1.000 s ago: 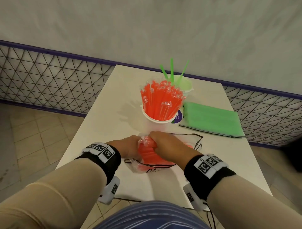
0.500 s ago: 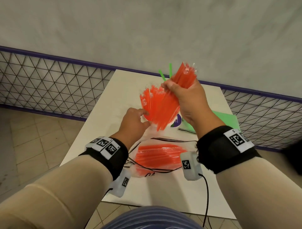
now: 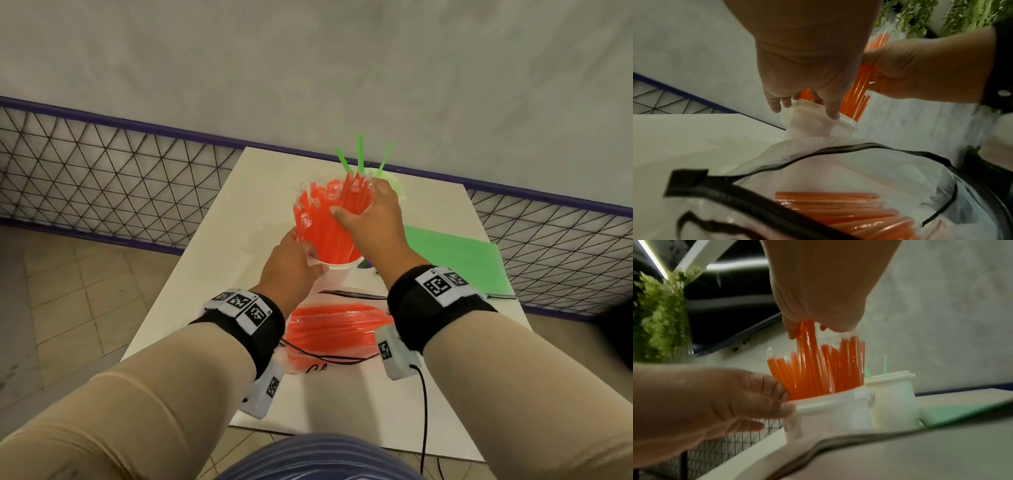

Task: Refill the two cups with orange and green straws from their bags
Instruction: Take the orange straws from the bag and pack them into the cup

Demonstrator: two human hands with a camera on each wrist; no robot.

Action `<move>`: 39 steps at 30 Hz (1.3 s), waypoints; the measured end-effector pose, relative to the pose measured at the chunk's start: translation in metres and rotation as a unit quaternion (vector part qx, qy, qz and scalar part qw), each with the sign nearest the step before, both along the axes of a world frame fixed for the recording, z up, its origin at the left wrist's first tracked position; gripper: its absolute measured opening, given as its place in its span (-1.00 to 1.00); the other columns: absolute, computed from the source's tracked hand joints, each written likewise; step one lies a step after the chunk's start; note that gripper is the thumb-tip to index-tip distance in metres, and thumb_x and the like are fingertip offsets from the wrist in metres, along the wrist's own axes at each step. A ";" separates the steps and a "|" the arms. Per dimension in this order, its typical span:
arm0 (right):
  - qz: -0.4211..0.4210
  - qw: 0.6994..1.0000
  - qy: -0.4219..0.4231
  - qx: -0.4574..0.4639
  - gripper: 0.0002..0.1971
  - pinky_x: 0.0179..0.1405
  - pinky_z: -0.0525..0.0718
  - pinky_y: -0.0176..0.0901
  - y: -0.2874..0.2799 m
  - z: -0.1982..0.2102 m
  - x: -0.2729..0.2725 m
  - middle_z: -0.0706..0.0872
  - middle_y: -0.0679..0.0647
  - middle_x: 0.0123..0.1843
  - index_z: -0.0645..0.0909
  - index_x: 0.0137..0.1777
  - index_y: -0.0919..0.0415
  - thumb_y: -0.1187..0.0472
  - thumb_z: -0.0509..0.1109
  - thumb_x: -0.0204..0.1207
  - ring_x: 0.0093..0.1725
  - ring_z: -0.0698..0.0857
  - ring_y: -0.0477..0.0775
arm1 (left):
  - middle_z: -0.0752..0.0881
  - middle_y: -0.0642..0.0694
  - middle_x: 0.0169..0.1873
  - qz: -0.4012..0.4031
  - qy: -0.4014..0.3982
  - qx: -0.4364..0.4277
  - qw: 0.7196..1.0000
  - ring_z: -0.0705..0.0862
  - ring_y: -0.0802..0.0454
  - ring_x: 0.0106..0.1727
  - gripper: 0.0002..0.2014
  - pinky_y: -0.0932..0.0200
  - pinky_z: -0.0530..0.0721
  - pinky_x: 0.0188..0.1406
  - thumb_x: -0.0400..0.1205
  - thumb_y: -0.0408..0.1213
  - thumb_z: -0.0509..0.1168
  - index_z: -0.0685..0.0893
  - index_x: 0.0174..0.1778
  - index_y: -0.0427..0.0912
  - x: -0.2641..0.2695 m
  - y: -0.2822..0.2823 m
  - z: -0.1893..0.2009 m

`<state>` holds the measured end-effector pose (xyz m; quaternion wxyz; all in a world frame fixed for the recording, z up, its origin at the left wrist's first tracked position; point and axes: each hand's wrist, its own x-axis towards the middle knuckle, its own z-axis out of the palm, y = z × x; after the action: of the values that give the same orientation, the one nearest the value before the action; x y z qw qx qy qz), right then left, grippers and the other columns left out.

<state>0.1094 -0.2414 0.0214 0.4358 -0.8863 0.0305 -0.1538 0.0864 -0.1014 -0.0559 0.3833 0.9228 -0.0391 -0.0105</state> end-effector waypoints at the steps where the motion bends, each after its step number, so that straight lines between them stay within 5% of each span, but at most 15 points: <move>1: -0.005 1.000 0.002 -0.031 -0.24 0.46 0.42 -0.15 0.000 -0.004 0.000 0.50 0.10 0.42 0.41 0.50 0.20 -0.02 0.62 0.36 0.43 0.48 0.07 | 0.19 -0.15 0.67 0.001 0.001 0.003 1.000 0.34 -0.15 0.60 -0.87 0.04 0.38 0.46 0.56 -0.11 0.45 0.65 -0.09 -0.02 0.001 0.000 -0.001; 4: 0.001 0.996 -0.023 -0.085 -0.15 0.50 0.43 0.04 -0.001 -0.008 -0.005 0.48 0.11 0.42 0.36 0.53 0.15 -0.07 0.65 0.29 0.45 0.44 0.10 | 0.18 -0.15 0.68 -0.002 0.006 0.009 1.000 0.33 -0.15 0.60 -0.87 0.01 0.40 0.47 0.56 -0.09 0.44 0.66 -0.07 -0.01 0.002 0.000 -0.001; 7: 0.005 0.986 -0.144 -0.085 0.01 0.57 0.32 0.10 0.004 0.003 -0.006 0.36 0.13 0.55 0.16 0.63 0.13 -0.06 0.65 0.27 0.55 0.33 0.14 | 0.22 -0.12 0.66 -0.010 0.004 0.018 1.000 0.38 -0.13 0.57 -0.82 0.05 0.41 0.44 0.56 -0.09 0.43 0.69 0.00 -0.08 0.005 0.001 -0.002; 10: 0.057 0.933 -0.251 -0.253 -0.21 0.58 0.23 0.20 0.013 0.027 -0.003 0.31 0.19 0.63 0.22 0.66 0.12 0.03 0.48 0.47 0.62 0.25 0.26 | 0.25 -0.11 0.65 -0.008 0.002 0.030 1.000 0.36 -0.06 0.59 -0.76 0.10 0.39 0.46 0.57 -0.10 0.43 0.69 0.09 -0.09 0.007 0.001 -0.004; 13: 0.159 0.892 -0.154 -0.393 -0.49 0.58 0.21 0.24 0.019 0.037 0.008 0.28 0.15 0.67 0.28 0.64 0.11 0.10 0.18 0.69 0.67 0.18 0.26 | 0.29 -0.09 0.64 -0.004 0.010 0.029 1.000 0.36 -0.01 0.59 -0.75 0.14 0.38 0.49 0.55 -0.11 0.45 0.68 0.10 -0.07 0.010 0.001 -0.007; 16: 0.207 0.854 -0.030 -0.476 -0.48 0.64 0.15 0.15 0.018 0.017 0.014 0.11 0.14 0.73 0.16 0.68 0.21 0.06 0.00 0.76 0.71 0.05 0.19 | 0.41 -0.05 0.54 -0.003 0.010 0.023 1.000 0.53 -0.04 0.42 -0.76 0.02 0.48 0.43 0.53 -0.07 0.46 0.69 0.05 -0.06 0.010 0.000 -0.007; 19: 0.197 0.858 0.037 -0.474 -0.36 0.69 -0.02 0.11 0.015 -0.006 0.015 -0.07 0.13 0.75 -0.07 0.72 0.19 -0.09 -0.05 0.75 0.72 -0.08 0.15 | 0.47 -0.02 0.45 -0.005 0.001 0.016 1.000 0.60 -0.04 0.29 -0.76 0.00 0.56 0.31 0.54 -0.10 0.45 0.70 0.08 -0.06 0.009 0.000 -0.006; 25: 0.199 0.874 0.039 -0.443 -0.28 0.69 -0.12 0.06 0.013 -0.018 0.002 -0.19 0.12 0.75 -0.26 0.72 0.12 -0.21 -0.10 0.72 0.72 -0.14 0.07 | 0.52 -0.14 0.43 -0.013 0.006 0.015 1.000 0.61 -0.06 0.28 -0.77 0.00 0.57 0.31 0.51 -0.13 0.47 0.64 0.03 -0.03 0.011 -0.002 -0.009; 30: 0.176 0.866 0.084 -0.460 -0.36 0.65 0.00 -0.01 0.007 -0.011 0.004 -0.19 0.15 0.75 -0.18 0.72 0.21 0.14 0.05 0.75 0.72 -0.01 0.16 | 0.38 -0.10 0.58 -0.002 0.006 0.026 1.000 0.53 -0.10 0.44 -0.83 0.06 0.51 0.37 0.52 -0.09 0.47 0.71 -0.06 -0.05 0.009 0.001 -0.003; 33: 0.173 0.870 0.049 -0.460 -0.37 0.63 0.17 0.06 0.007 -0.014 0.007 -0.01 0.21 0.74 -0.02 0.70 0.32 0.31 0.12 0.68 0.68 0.13 0.23 | 0.36 -0.10 0.59 0.004 0.005 0.027 1.000 0.54 -0.13 0.44 -0.83 0.06 0.51 0.36 0.52 -0.08 0.48 0.66 -0.09 -0.02 0.007 0.000 0.001; 36: 0.177 0.845 0.050 -0.502 -0.40 0.66 0.12 0.11 0.008 -0.017 0.007 0.03 0.24 0.73 0.02 0.70 0.34 0.25 0.10 0.69 0.68 0.12 0.26 | 0.34 -0.12 0.61 -0.004 0.008 0.021 1.000 0.52 -0.14 0.46 -0.82 0.06 0.49 0.37 0.52 -0.09 0.48 0.68 -0.05 -0.03 0.006 0.001 0.002; 39: 0.151 0.868 -0.034 -0.472 -0.34 0.59 0.15 0.31 0.011 -0.012 -0.003 0.30 0.34 0.63 0.32 0.59 0.37 -0.02 -0.04 0.58 0.63 0.24 0.38 | 0.31 -0.16 0.59 -0.004 -0.043 -0.022 0.999 0.42 -0.14 0.53 -0.77 0.15 0.38 0.42 0.50 -0.18 0.50 0.70 0.04 -0.04 0.001 0.006 -0.005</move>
<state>0.1060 -0.2309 0.0092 -0.0161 -0.9742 -0.1950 -0.1125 0.0876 -0.0954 -0.0604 0.4010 0.9137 -0.0591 0.0282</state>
